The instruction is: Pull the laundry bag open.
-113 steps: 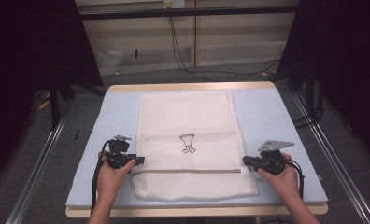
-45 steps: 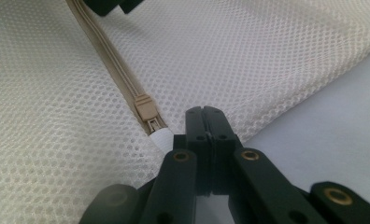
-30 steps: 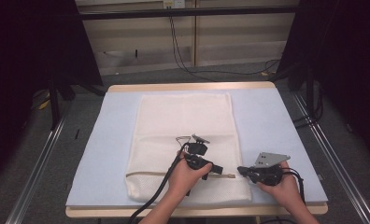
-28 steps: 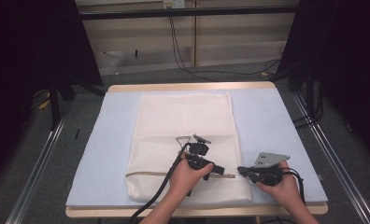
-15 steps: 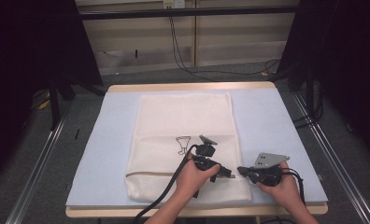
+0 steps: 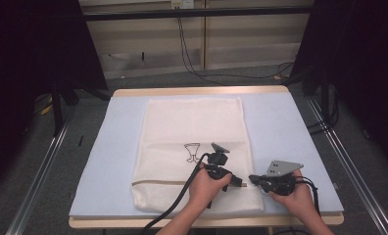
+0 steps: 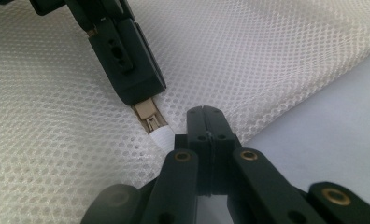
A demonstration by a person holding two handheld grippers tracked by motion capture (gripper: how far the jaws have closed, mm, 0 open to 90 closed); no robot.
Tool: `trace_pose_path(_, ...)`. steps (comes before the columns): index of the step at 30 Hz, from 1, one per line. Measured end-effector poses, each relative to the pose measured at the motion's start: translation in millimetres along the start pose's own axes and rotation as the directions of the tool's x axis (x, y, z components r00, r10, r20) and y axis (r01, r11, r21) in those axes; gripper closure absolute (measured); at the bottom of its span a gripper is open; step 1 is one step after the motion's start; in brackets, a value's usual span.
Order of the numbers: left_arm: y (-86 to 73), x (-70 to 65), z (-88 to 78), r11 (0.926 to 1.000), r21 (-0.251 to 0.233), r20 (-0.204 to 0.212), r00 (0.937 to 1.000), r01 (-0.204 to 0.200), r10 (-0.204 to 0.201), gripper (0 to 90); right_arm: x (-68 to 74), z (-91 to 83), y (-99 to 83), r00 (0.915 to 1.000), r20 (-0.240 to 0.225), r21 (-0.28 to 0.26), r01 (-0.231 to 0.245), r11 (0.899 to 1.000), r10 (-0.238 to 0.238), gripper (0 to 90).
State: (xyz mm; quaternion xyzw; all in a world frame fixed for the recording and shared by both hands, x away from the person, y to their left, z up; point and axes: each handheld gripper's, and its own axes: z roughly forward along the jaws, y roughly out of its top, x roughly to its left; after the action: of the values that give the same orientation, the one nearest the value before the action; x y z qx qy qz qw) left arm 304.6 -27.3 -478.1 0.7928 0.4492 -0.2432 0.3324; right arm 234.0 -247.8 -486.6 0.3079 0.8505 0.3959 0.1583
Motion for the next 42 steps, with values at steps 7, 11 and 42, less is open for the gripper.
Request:
trace_pose_path(7,-0.6,5.2,-2.7,0.9999,-0.004,0.045,0.9989,0.012,-0.011,87.4,-0.3,0.2,0.1,1.0000,0.000,0.005,-0.010,1.000,0.010,90.0)
trace_pose_path(11,-0.3,7.2,-0.1,0.9997,0.007,0.058,0.9980,0.023,-0.024,84.5,0.0,0.2,0.1,1.0000,0.003,0.003,-0.005,1.000,0.005,90.0)
trace_pose_path(42,-8.7,24.4,-36.5,0.9986,-0.009,0.061,0.9968,0.053,-0.052,87.4,-0.7,1.1,0.5,0.9992,0.010,0.010,-0.038,0.999,0.037,90.0)
